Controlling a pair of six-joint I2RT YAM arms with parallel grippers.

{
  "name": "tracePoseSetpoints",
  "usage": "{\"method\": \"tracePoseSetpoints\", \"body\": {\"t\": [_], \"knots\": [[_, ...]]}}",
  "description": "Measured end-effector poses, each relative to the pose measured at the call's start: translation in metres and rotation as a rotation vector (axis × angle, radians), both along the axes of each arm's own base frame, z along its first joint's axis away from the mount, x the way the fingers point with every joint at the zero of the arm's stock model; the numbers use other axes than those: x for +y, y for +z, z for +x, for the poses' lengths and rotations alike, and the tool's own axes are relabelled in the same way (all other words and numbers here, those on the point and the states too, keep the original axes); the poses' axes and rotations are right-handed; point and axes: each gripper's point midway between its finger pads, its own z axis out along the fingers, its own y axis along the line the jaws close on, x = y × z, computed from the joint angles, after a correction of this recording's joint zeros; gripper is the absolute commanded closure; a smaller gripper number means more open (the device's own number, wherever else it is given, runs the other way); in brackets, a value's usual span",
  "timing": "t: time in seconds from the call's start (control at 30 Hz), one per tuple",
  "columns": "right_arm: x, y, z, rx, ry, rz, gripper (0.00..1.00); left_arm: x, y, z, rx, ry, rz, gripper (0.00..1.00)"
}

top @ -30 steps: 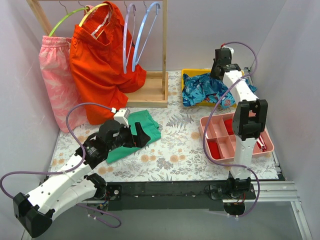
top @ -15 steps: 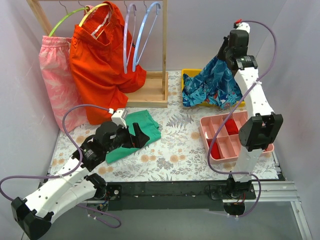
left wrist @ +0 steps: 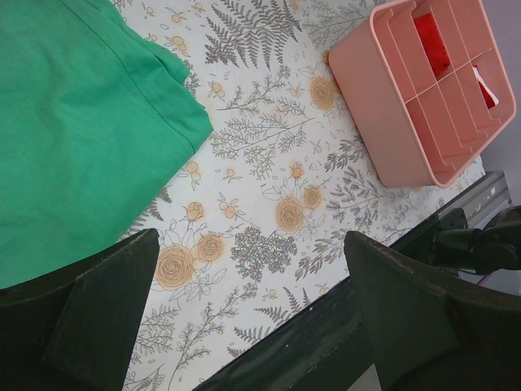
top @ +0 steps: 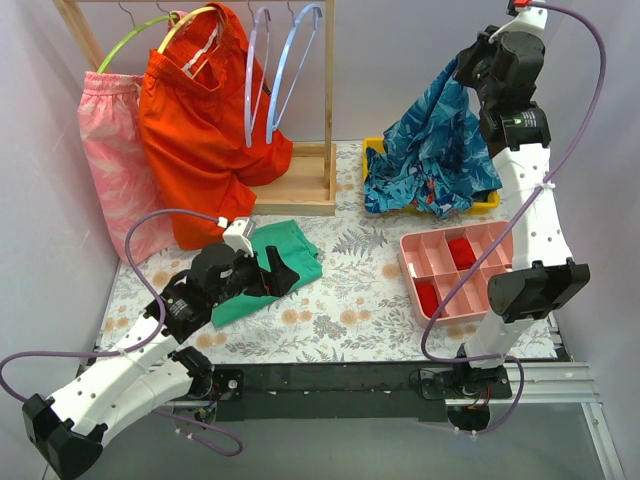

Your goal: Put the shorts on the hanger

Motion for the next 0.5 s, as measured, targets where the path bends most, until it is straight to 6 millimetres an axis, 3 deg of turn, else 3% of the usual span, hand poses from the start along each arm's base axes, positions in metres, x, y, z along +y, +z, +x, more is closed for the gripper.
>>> {"method": "tracePoseSetpoints", "body": {"t": [0.2,0.5], "knots": [[0.007,0.048,-0.017,-0.105,0.046,0.017,0.99,0.0,0.0,0.0,0.0,0.0,0.0,0.02],[0.013,0.112,-0.061,-0.277,0.107,0.044,0.99,0.0,0.001,0.0,-0.004,0.0,-0.003,0.02]]}}
